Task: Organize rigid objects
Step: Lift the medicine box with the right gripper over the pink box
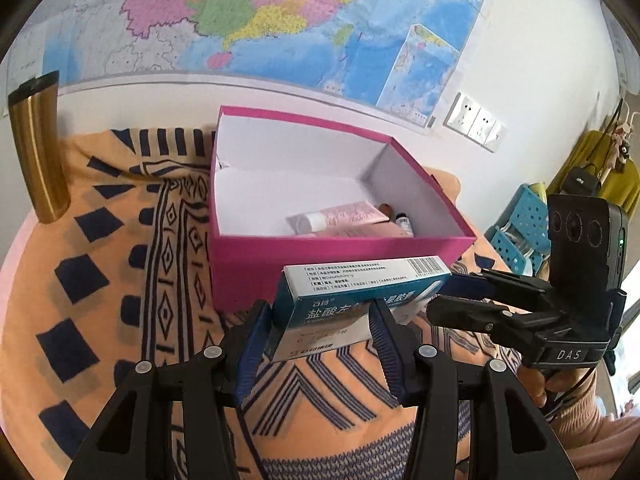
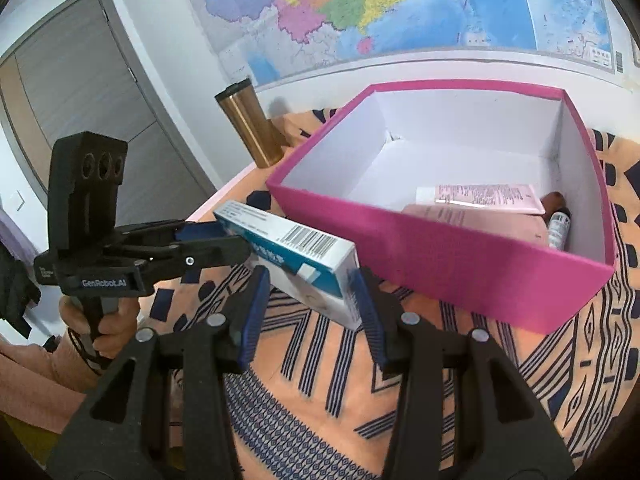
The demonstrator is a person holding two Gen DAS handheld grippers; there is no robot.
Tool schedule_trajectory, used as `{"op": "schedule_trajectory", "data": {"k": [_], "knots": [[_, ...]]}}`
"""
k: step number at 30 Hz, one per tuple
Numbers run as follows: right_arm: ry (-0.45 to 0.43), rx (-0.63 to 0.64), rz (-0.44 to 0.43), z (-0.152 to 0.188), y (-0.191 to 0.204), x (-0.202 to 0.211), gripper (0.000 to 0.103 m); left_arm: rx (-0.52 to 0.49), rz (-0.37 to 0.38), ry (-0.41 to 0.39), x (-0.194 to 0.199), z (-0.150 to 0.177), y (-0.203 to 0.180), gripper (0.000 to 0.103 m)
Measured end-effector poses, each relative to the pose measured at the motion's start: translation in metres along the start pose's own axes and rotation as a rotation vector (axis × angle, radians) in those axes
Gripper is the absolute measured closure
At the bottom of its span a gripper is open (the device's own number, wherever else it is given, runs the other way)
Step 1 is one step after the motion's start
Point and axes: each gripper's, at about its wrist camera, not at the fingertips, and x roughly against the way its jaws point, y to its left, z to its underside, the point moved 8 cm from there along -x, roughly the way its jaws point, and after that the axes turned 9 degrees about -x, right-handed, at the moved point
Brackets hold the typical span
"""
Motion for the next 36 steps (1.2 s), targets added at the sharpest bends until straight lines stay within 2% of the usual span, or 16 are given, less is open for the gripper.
{"op": "schedule_trajectory", "data": {"k": [18, 25, 36], "knots": [[-0.061, 0.006, -0.039, -0.050, -0.002, 0.014, 0.056, -0.032, -0.033, -0.045, 0.002, -0.049, 0.006, 0.051], [-0.071, -0.007, -0.058, -0.065, -0.004, 0.012, 0.056, 0.016, -0.017, -0.031, -0.007, -0.058, 0.018, 0.049], [-0.070, -0.034, -0.062, -0.081, -0.013, -0.003, 0.056, 0.032, -0.057, 0.019, -0.025, -0.062, 0.031, 0.049]]}}
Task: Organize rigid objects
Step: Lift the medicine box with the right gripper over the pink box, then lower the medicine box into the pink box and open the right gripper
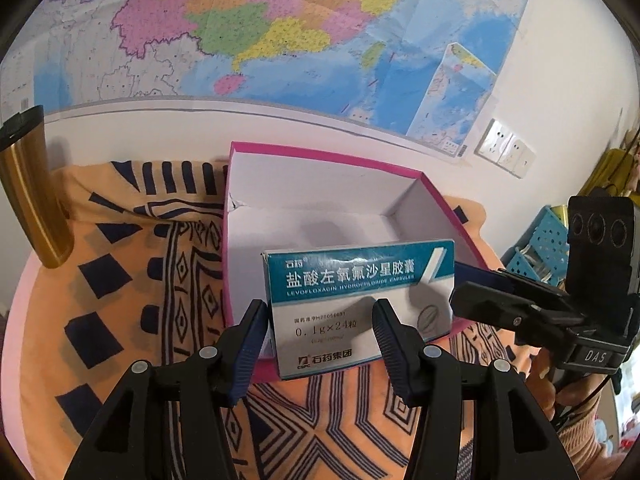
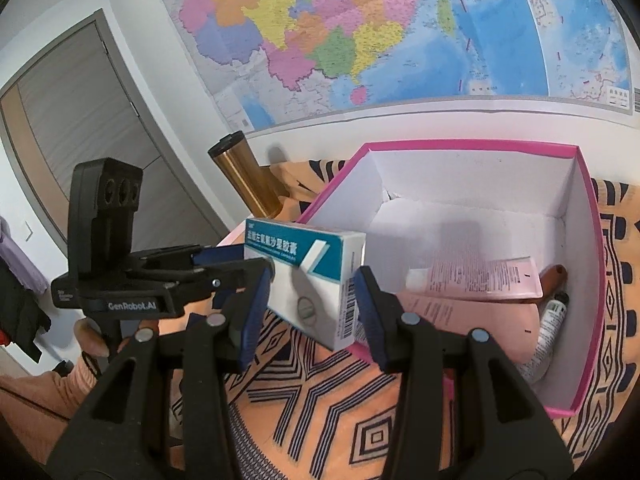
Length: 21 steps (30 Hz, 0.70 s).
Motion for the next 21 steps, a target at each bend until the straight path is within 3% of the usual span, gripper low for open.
{"op": "schedule_trajectory", "data": {"k": [21], "knots": [[0.081, -0.078, 0.026, 0.002, -0.032, -0.038, 0.056, 0.021, -0.042, 0.066, -0.027, -0.001, 0.017, 0.049]]}}
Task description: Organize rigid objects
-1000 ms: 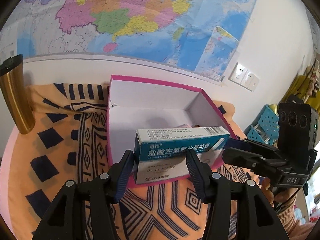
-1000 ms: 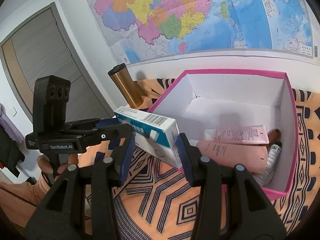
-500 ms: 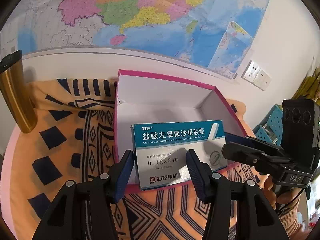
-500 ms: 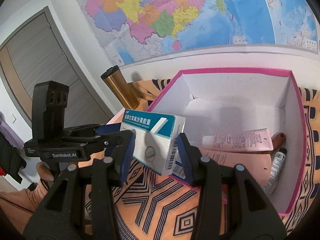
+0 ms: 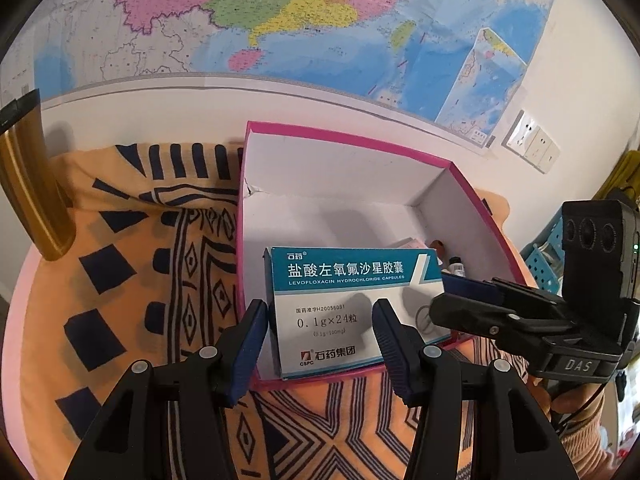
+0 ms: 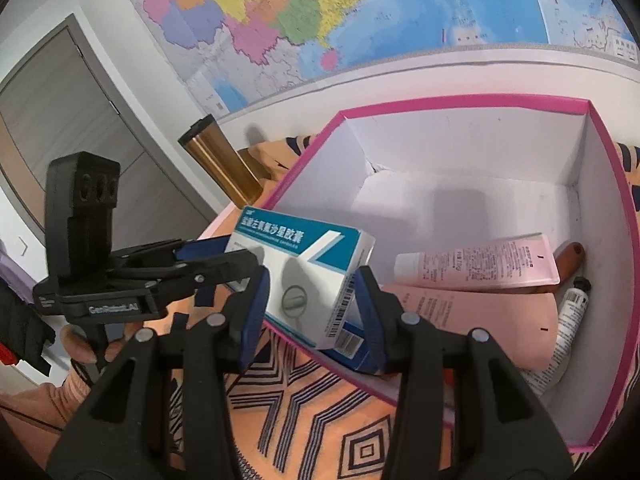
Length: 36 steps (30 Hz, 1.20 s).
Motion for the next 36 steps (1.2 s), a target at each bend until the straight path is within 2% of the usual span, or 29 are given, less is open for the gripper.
{"op": "schedule_trajectory", "data": {"k": [6, 14, 16, 21, 24, 31, 36], "knots": [[0.024, -0.016, 0.024, 0.002, -0.008, -0.009, 0.056, -0.011, -0.023, 0.007, -0.003, -0.001, 0.000, 0.049], [0.052, 0.005, 0.110, 0.005, -0.015, -0.025, 0.055, -0.013, -0.074, 0.017, -0.007, -0.004, 0.000, 0.047], [0.052, 0.007, 0.143, 0.005, -0.018, -0.028, 0.050, -0.020, -0.091, 0.009, -0.006, -0.005, 0.000, 0.047], [0.035, 0.010, 0.168, 0.006, -0.024, -0.024, 0.049, -0.059, -0.137, -0.021, 0.000, -0.005, -0.003, 0.046], [0.030, 0.020, 0.164, 0.009, -0.024, -0.018, 0.049, -0.081, -0.151, -0.051, 0.006, -0.004, -0.006, 0.036], [0.001, 0.052, 0.163, 0.018, -0.020, -0.002, 0.047, -0.096, -0.154, -0.117, 0.023, 0.003, -0.013, 0.034], [-0.029, 0.065, 0.149, 0.022, -0.016, 0.015, 0.047, -0.109, -0.140, -0.194, 0.043, 0.008, -0.026, 0.020]]}}
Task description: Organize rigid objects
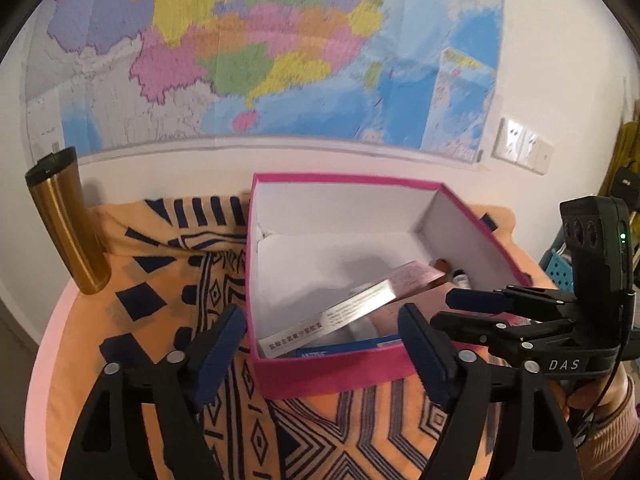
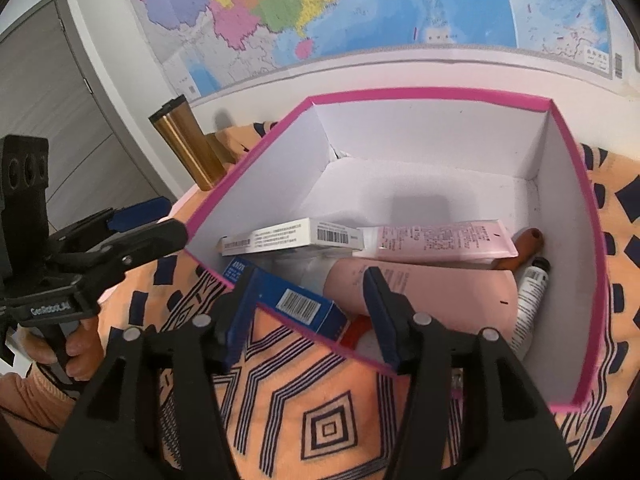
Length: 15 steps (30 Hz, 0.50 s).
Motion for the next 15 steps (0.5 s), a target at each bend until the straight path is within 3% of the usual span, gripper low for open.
{"op": "schedule_trajectory", "data": {"k": [3, 6, 15], "knots": [[-0.040, 0.019, 0.002, 0.003, 0.003, 0.016, 0.047, 0.006, 0.006, -0.032, 0.012, 0.002, -0.007, 0.017], [-0.092, 0.044, 0.003, 0.007, 0.007, 0.034, 0.038, 0.017, 0.008, -0.051, 0.019, 0.009, -0.012, 0.013], [-0.193, 0.108, 0.088, 0.039, 0.012, 0.071, 0.018, 0.038, -0.035, 0.028, 0.011, 0.046, -0.031, 0.013]]}}
